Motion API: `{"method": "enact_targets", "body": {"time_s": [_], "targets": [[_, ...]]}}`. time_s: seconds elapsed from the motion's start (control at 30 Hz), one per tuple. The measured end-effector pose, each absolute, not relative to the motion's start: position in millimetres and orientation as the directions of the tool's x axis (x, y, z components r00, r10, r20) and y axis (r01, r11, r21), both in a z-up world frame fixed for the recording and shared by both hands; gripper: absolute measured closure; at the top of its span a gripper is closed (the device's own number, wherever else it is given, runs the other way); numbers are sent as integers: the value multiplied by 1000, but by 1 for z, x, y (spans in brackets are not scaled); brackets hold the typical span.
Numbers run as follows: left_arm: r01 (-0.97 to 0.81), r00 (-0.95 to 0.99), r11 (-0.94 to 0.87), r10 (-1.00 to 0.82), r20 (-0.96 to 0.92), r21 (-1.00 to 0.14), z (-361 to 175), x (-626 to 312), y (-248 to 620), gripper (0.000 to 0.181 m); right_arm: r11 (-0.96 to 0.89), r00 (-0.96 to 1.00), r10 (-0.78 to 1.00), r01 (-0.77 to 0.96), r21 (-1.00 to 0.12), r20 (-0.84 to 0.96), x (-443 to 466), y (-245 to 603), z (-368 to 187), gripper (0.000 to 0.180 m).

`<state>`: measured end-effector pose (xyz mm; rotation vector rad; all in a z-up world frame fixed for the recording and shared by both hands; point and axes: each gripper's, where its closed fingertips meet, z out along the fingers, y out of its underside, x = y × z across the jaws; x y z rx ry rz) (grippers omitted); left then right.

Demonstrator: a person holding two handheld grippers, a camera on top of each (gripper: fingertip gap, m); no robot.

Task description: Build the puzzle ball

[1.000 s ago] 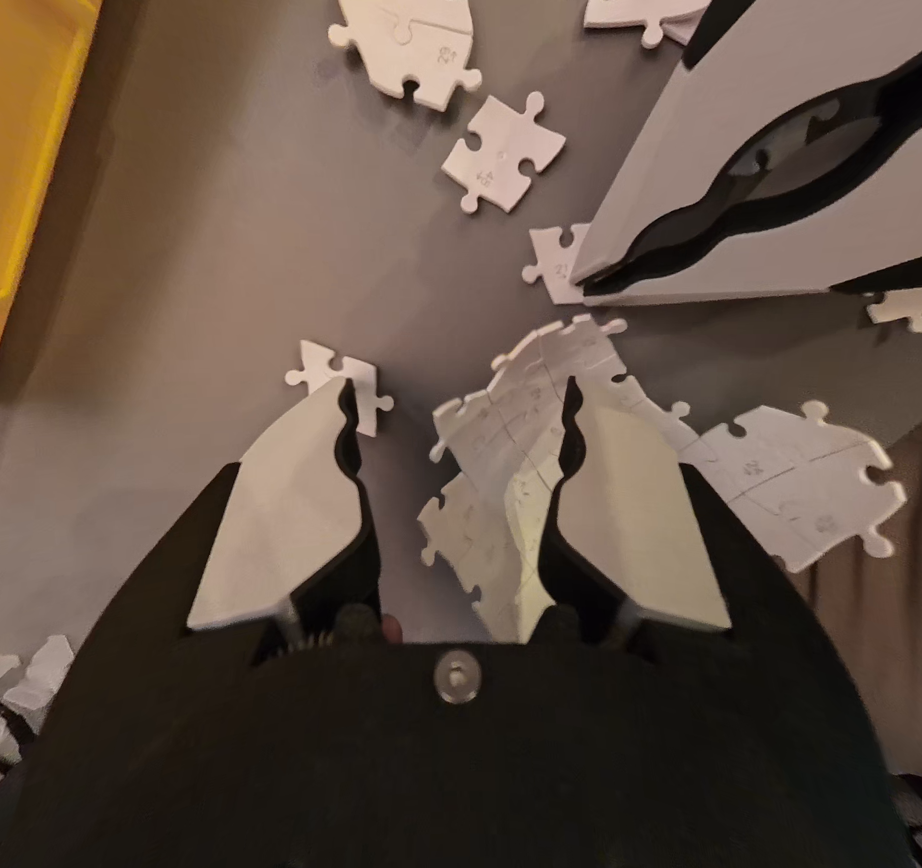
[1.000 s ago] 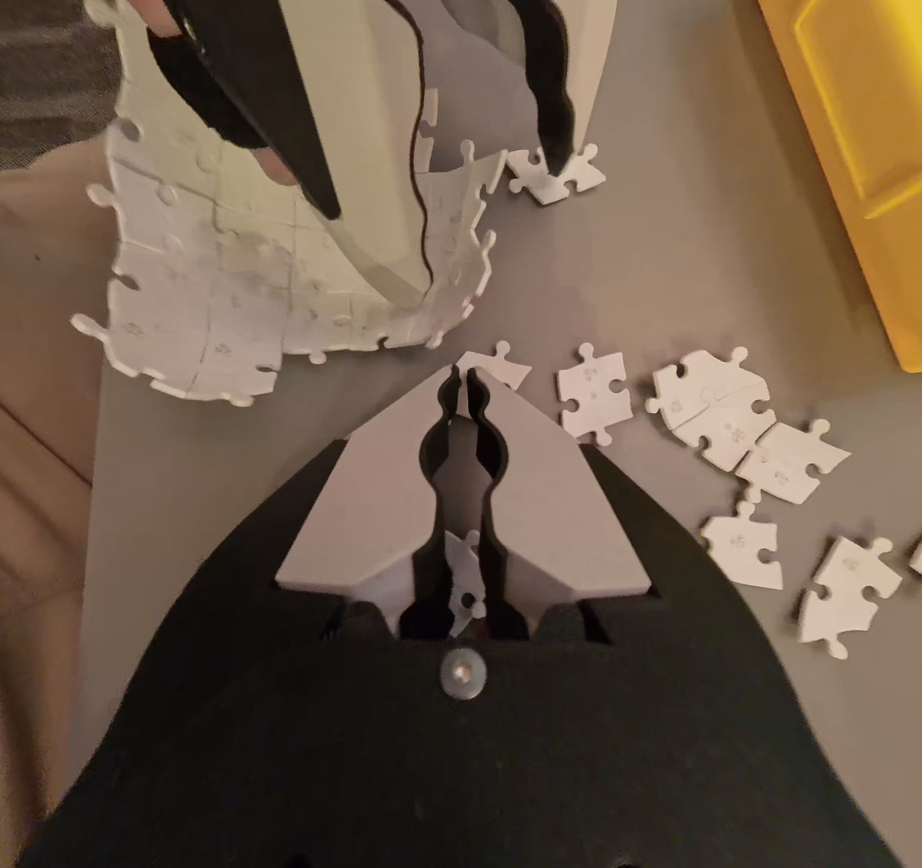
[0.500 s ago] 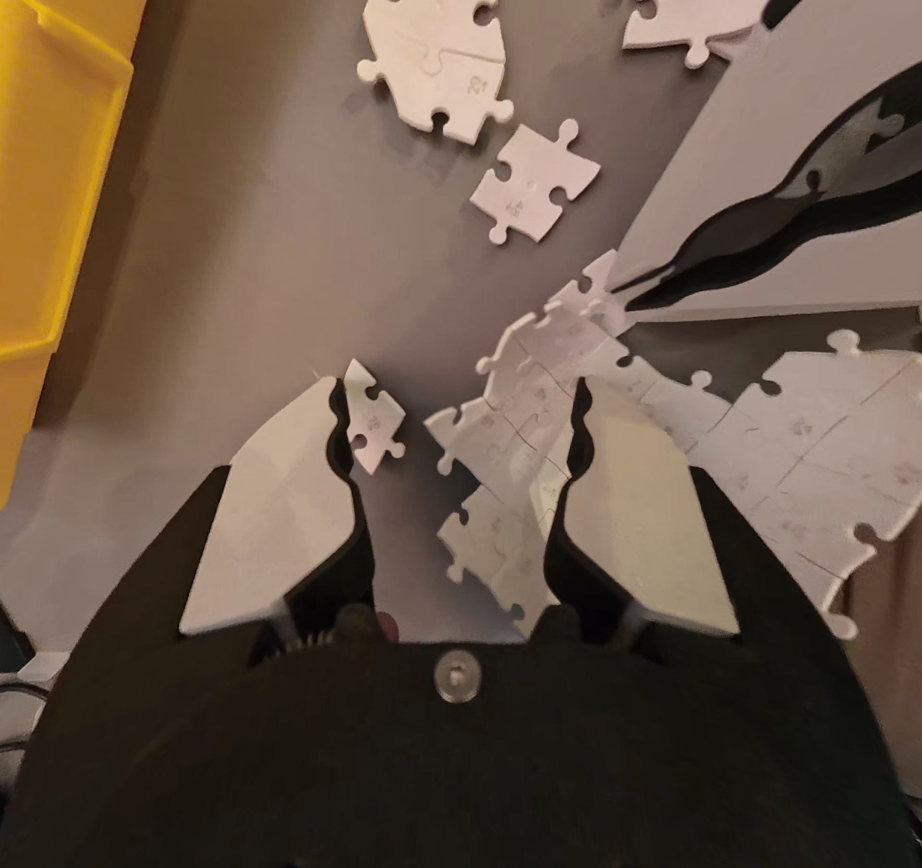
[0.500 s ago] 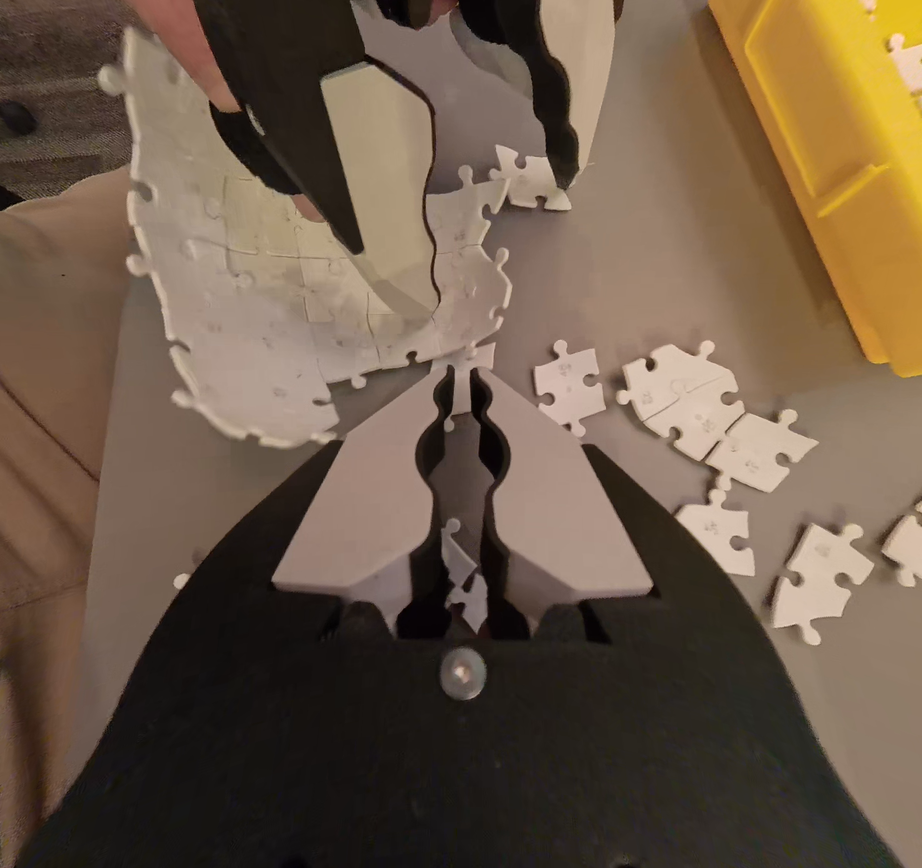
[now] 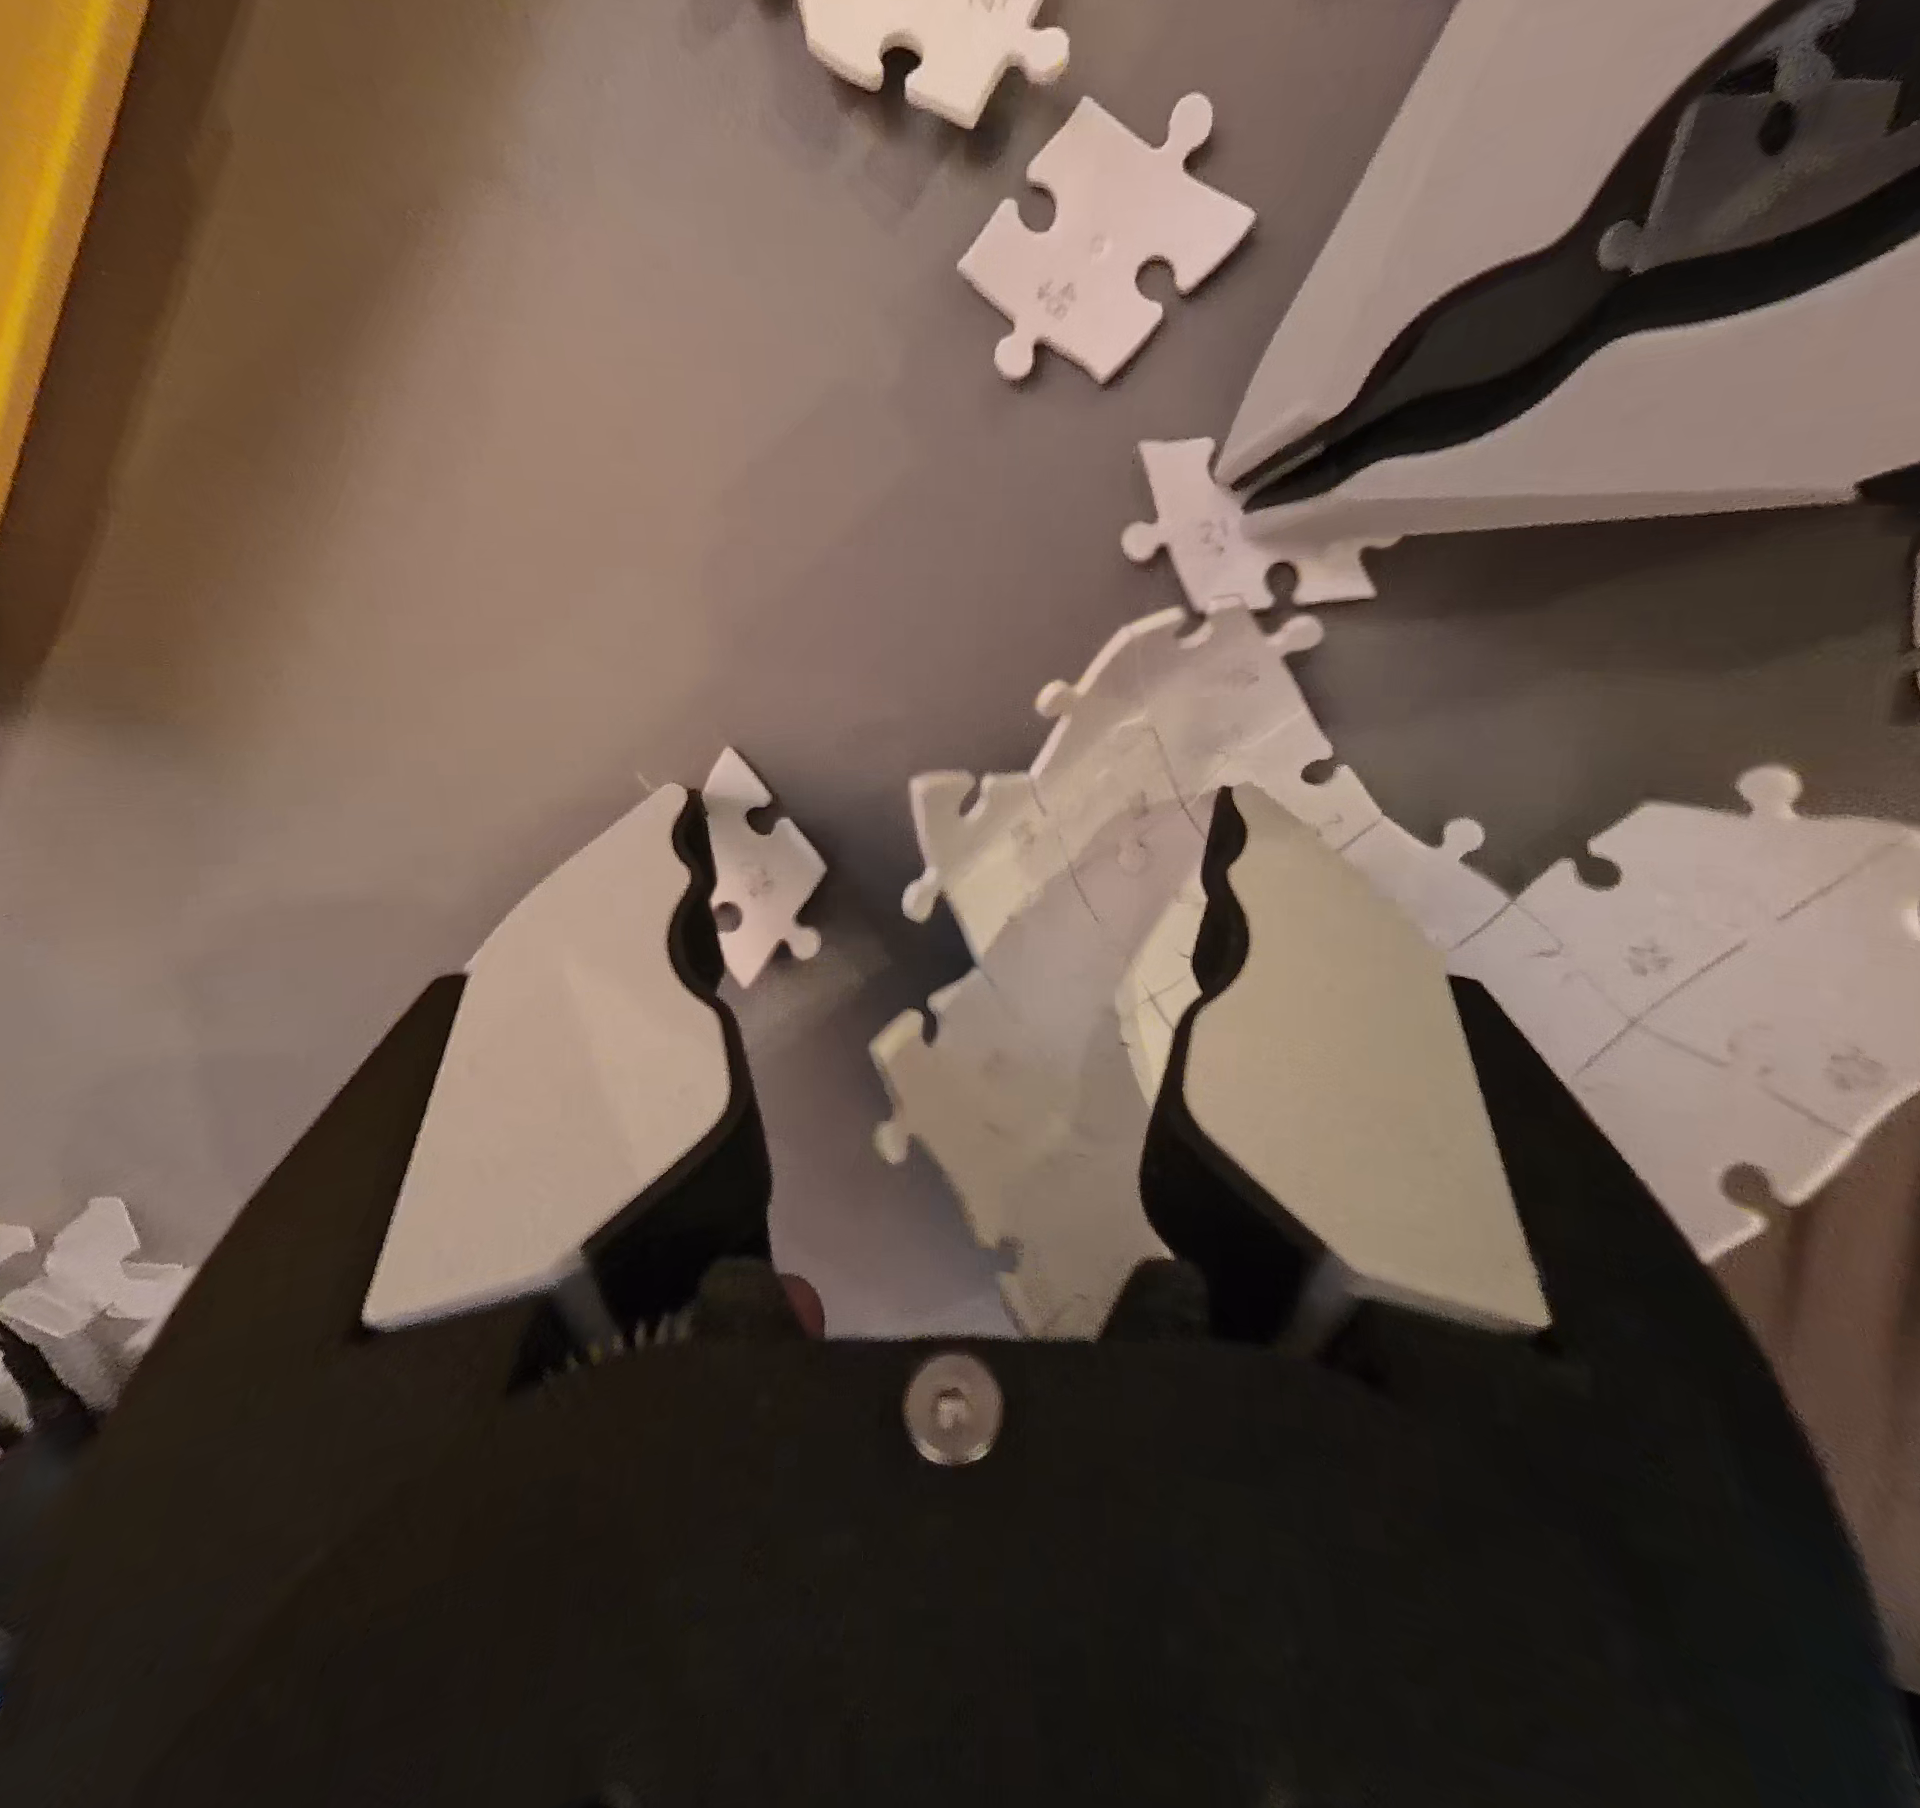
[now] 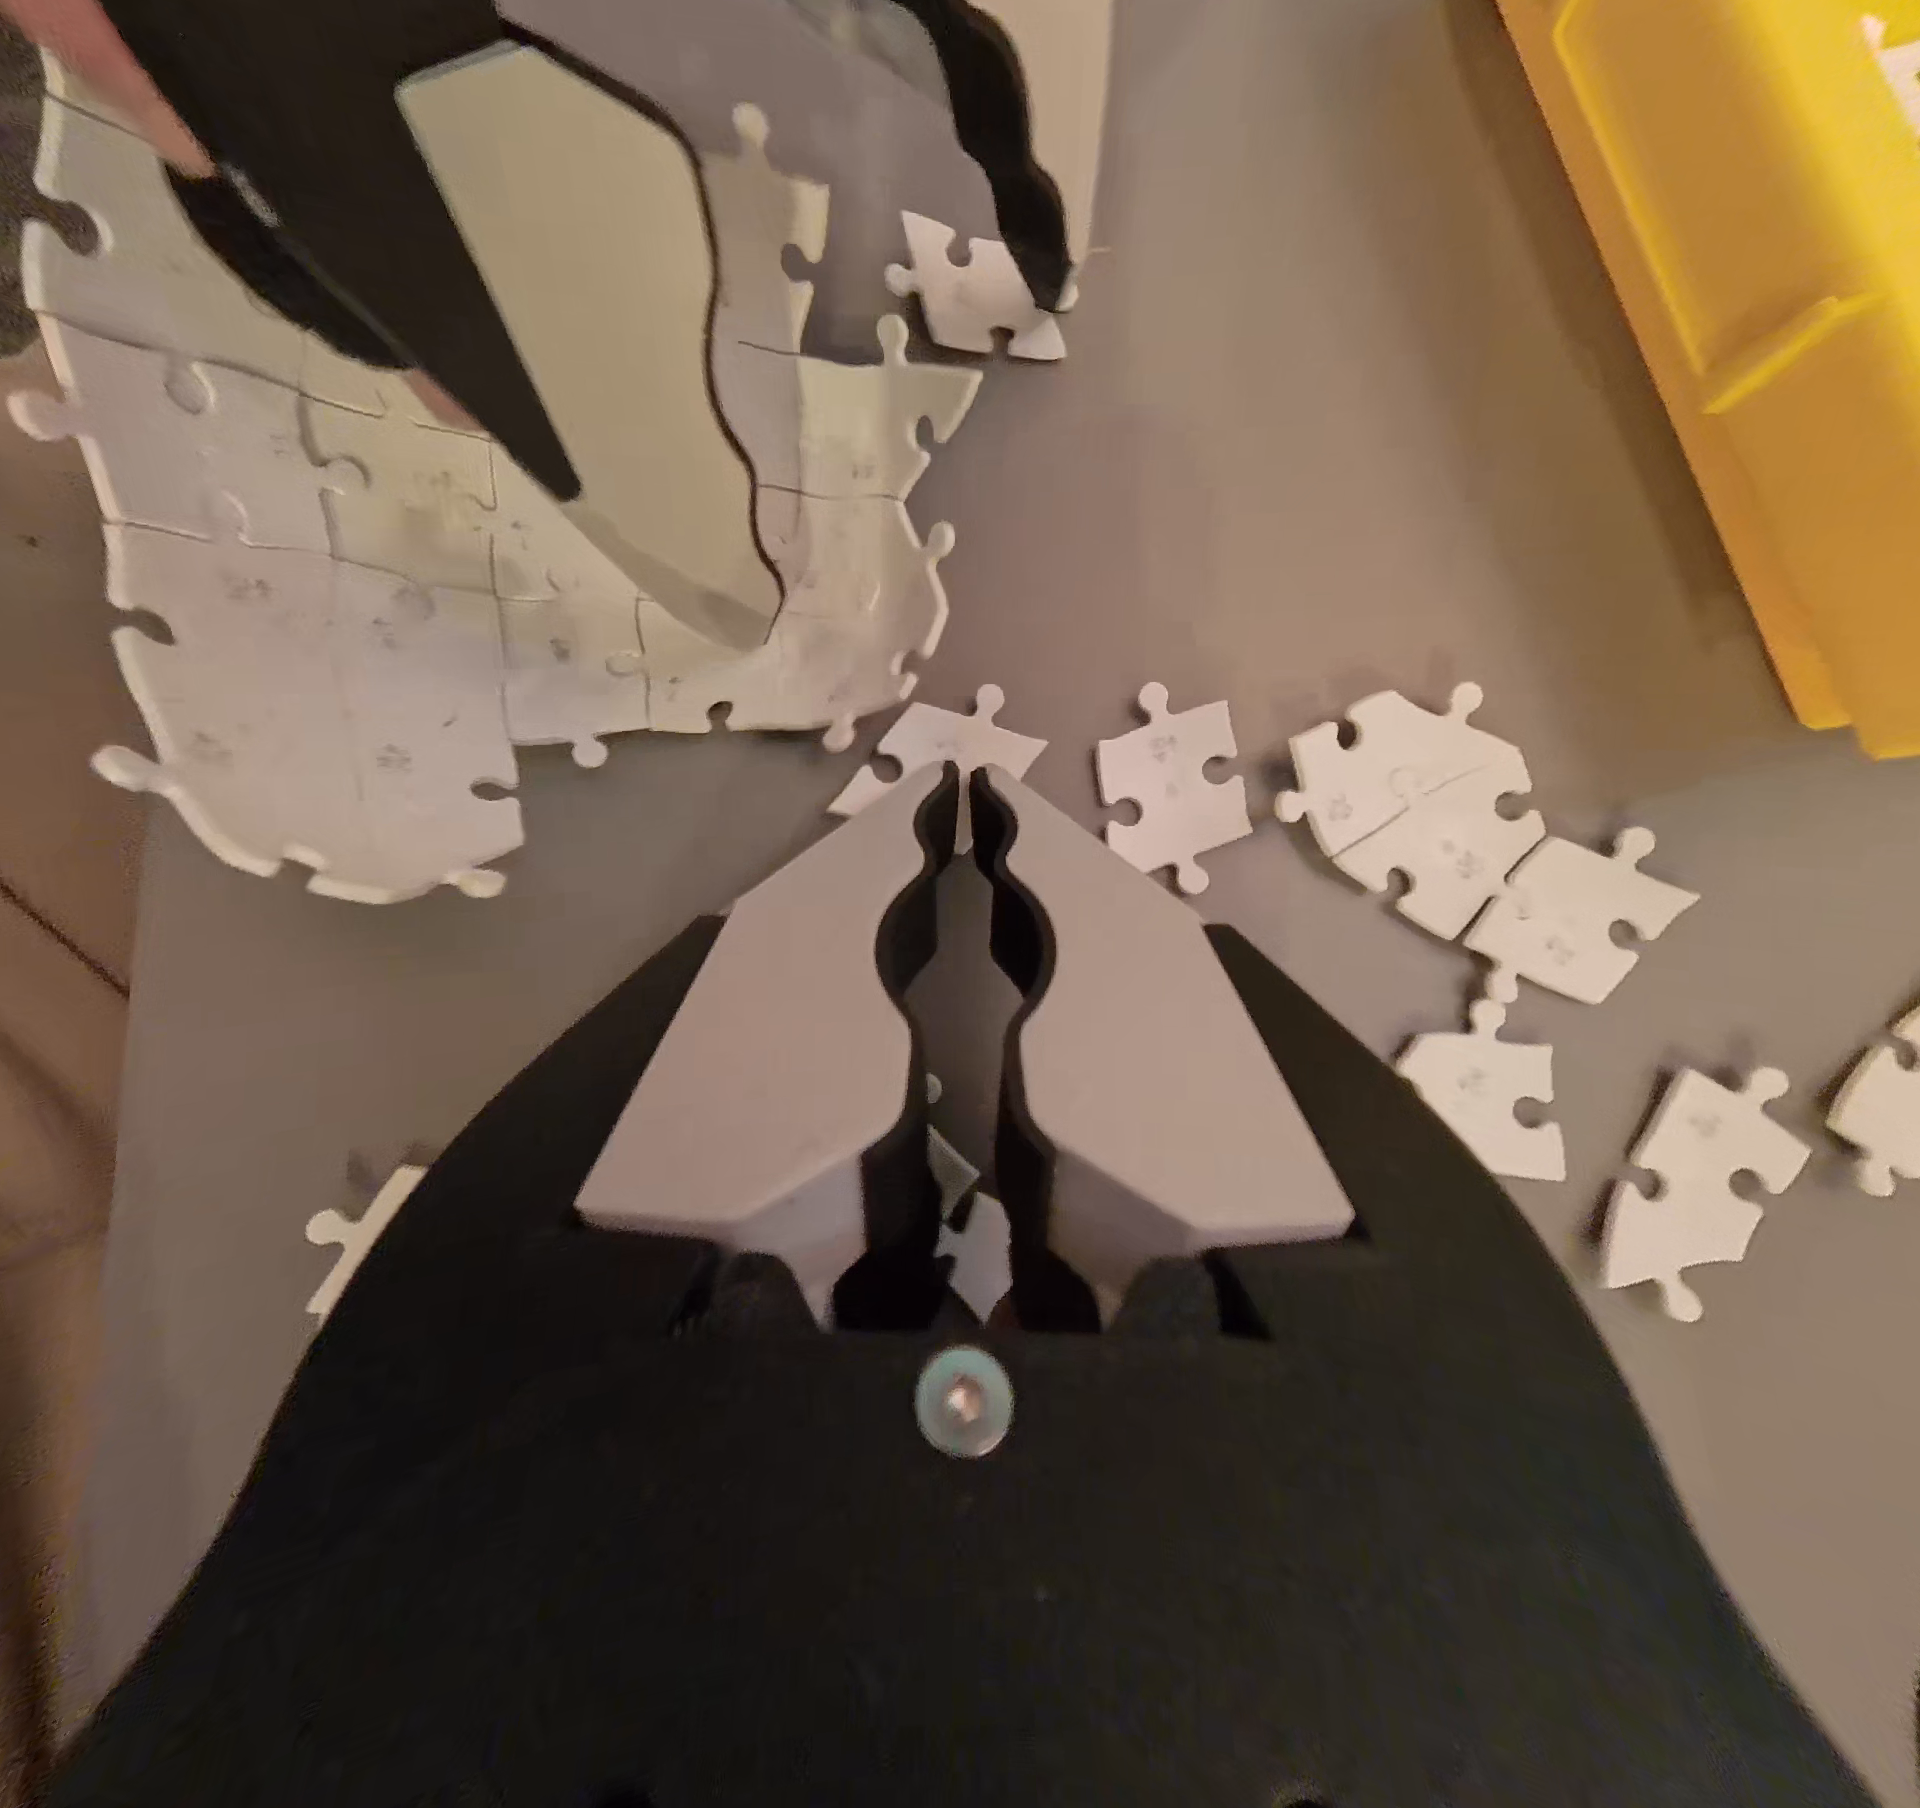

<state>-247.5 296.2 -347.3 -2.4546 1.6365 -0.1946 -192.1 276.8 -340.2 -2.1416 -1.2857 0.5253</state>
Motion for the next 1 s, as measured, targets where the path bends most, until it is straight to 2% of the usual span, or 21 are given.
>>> {"method": "enact_targets", "body": {"time_s": [0.43, 0.67, 0.77, 1.0], "targets": [[-853, 486, -474, -874, 2, -219, -348, -251, 291, 92, -395, 472, 879, 645, -655, -67, -196, 262, -340, 177], [-849, 498, -488, -867, 2, -202, -348, -251, 290, 93, -282, 393, 920, 639, -716, -12, -203, 262, -321, 179], [-847, 504, -495, -863, 3, -195, -348, -252, 290, 93, -236, 355, 934, 682, -692, 31, -204, 264, -327, 180], [-845, 512, -504, -859, 4, -180, -348, -254, 289, 93, -236, 333, 943, 681, -693, 6, -205, 264, -332, 180]]}}
